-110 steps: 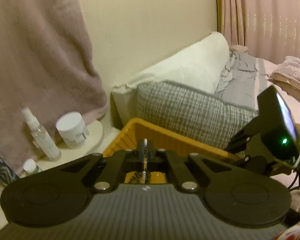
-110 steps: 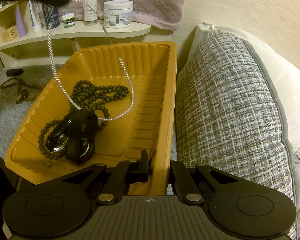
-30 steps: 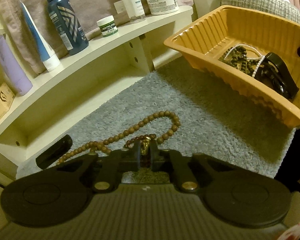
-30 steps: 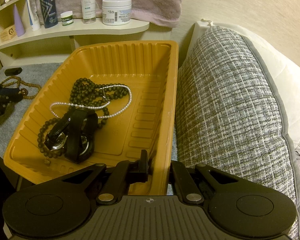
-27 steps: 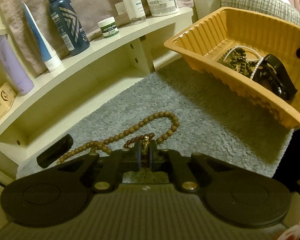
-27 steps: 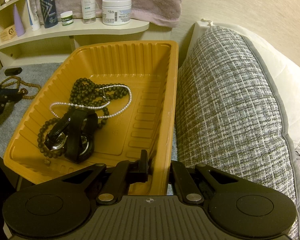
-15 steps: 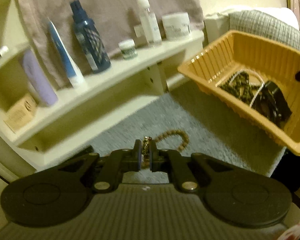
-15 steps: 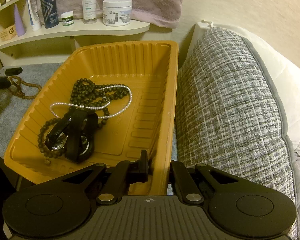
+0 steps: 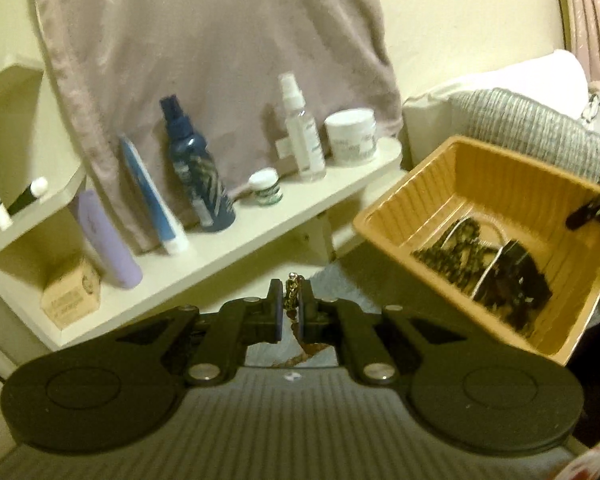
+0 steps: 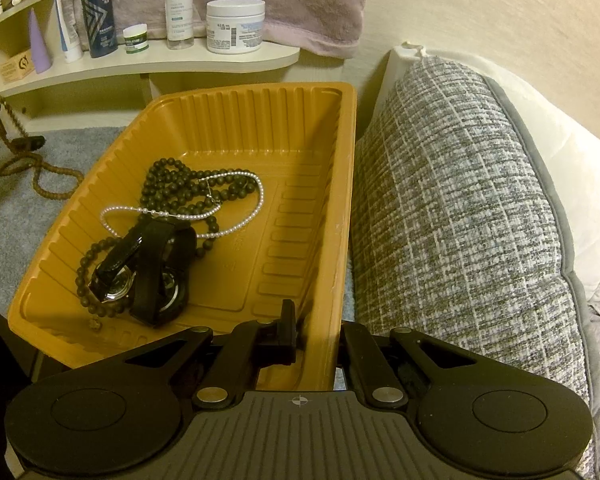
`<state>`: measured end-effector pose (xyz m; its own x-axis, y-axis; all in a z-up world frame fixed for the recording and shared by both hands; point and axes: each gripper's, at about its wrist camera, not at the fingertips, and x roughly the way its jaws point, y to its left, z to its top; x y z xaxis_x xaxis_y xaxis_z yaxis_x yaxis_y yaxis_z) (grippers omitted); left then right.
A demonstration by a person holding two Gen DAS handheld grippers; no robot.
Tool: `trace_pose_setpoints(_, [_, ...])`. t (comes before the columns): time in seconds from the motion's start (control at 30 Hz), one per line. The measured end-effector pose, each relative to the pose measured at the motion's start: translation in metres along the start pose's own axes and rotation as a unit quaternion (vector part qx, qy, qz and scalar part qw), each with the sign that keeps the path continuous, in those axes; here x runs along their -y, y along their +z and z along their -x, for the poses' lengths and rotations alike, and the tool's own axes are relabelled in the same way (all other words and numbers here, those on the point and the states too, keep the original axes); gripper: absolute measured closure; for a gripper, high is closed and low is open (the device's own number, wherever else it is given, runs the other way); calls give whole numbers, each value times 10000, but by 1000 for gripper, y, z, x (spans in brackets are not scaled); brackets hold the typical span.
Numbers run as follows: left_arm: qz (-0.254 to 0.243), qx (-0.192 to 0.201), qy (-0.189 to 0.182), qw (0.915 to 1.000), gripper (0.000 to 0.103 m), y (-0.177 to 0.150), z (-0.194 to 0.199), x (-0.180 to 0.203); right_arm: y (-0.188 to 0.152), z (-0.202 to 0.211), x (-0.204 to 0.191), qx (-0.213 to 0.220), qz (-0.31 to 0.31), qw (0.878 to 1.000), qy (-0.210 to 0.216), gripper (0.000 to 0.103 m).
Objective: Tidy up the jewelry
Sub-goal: 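Lift the wooden bead necklace with the left gripper and lower it into the tray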
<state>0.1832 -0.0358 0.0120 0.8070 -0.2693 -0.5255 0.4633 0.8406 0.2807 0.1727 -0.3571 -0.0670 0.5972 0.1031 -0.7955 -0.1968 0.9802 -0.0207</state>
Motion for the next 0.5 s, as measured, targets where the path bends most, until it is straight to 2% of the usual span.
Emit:
trace_pose_setpoints(0.17, [-81, 165, -230, 9996, 97, 13, 5, 16, 0, 0, 0, -2, -11, 10000, 5, 99])
trace_pose_setpoints(0.5, [-86, 453, -958, 9943, 97, 39, 6, 59, 0, 0, 0, 3, -22, 10000, 11, 99])
